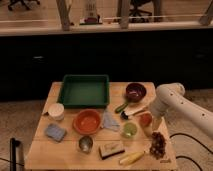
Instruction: Place apple in paper cup
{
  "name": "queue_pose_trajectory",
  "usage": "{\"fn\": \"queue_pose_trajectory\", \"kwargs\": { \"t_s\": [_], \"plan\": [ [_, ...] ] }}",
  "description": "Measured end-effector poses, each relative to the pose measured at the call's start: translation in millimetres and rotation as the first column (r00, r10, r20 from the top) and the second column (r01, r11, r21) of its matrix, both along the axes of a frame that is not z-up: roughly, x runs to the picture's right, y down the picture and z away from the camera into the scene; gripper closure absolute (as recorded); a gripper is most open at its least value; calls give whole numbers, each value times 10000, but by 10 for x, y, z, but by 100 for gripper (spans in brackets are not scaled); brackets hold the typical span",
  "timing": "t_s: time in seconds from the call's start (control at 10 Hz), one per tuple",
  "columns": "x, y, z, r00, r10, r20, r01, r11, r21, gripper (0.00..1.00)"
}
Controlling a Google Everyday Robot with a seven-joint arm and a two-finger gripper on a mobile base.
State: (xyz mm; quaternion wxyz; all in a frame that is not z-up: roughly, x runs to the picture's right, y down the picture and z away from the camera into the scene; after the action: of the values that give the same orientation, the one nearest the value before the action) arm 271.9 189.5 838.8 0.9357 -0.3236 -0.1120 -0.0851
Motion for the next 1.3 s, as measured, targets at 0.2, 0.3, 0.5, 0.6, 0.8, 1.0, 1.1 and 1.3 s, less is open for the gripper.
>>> {"fn": "queue_pose_trajectory", "kwargs": {
  "t_s": [0.2,0.3,0.5,0.6,0.8,1.0,1.1,1.3],
  "plan": [
    [-47,9,-29,9999,-62,103,60,9999,149,46],
    [-44,8,-41,9999,-68,104,66,9998,186,52],
    [-29,-10,-69,9999,-85,92,82,9996,279,76],
    [-25,-22,-73,9999,-114,95,111,9995,306,85],
    [-34,-40,-70,9998,-169,131,165,9993,333,98],
    [-26,-64,-74,9997,-212,153,206,9991,372,100],
    [-25,-65,-73,9996,-239,165,233,9991,361,100],
    [-28,-77,-74,9993,-306,207,299,9989,351,100]
  ]
}}
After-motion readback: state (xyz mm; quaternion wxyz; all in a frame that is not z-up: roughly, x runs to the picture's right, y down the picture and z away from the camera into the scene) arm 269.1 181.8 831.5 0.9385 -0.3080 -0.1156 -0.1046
